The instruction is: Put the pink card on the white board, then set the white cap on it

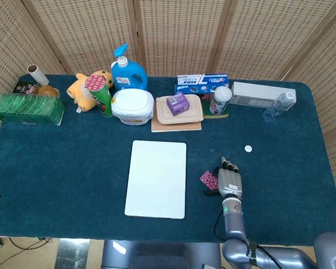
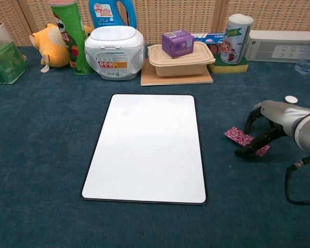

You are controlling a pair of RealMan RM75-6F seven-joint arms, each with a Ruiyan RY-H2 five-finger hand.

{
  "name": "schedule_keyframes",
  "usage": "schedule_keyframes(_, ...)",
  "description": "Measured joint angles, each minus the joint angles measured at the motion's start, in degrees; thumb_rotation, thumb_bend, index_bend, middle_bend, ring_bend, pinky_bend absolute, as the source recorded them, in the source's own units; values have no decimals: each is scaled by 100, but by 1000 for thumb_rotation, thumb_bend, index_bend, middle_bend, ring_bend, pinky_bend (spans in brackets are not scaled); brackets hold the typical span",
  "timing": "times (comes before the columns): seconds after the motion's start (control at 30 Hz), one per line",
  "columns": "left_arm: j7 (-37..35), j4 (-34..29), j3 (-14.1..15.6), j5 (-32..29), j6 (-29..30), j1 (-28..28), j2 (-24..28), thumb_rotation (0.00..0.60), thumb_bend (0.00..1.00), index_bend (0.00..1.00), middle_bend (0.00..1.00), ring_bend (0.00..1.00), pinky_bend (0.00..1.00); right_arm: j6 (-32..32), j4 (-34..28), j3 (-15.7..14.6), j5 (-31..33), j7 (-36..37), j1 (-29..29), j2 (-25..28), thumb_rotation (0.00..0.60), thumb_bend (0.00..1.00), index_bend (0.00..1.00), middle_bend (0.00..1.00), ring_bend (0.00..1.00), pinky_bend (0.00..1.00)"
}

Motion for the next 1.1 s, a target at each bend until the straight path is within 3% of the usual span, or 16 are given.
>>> schedule_keyframes(1.1, -24, 10, 18, 40, 4, 7, 8, 600, 100, 0, 0, 0, 0, 158, 351, -61, -190, -56, -71, -314, 424, 227, 374, 0, 0, 0)
